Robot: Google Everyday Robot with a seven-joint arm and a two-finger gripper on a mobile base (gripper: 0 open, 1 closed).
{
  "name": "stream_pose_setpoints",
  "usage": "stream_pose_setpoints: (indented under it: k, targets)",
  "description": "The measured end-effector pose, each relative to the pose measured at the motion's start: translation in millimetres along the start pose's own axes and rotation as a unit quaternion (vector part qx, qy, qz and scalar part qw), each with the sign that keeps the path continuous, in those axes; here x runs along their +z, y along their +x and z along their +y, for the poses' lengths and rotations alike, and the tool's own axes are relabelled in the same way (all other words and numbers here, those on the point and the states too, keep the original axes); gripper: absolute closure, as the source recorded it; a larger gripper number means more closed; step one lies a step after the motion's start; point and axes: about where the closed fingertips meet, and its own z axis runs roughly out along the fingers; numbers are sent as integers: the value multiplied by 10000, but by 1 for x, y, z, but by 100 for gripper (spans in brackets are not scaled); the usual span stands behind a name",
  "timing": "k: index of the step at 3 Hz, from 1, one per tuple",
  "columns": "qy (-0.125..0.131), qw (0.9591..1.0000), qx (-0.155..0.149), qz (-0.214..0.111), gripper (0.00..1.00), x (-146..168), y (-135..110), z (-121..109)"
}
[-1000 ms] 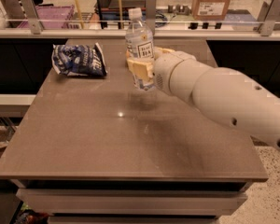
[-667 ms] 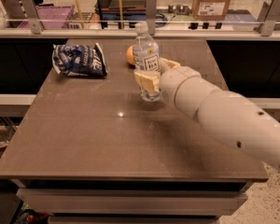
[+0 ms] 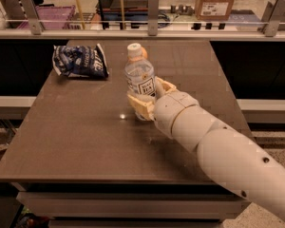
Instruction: Place blue plastic bottle upright
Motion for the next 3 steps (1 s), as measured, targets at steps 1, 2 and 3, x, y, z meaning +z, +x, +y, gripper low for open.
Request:
stream_pose_setpoints:
  k: [1,2,3]
  targets:
    - [-56,10000,-60,48,100,-5,1,10]
    - [-133,9998,-8,150,100,-6,3,12]
    - [-140,9998,-25,147,83,-6,2,14]
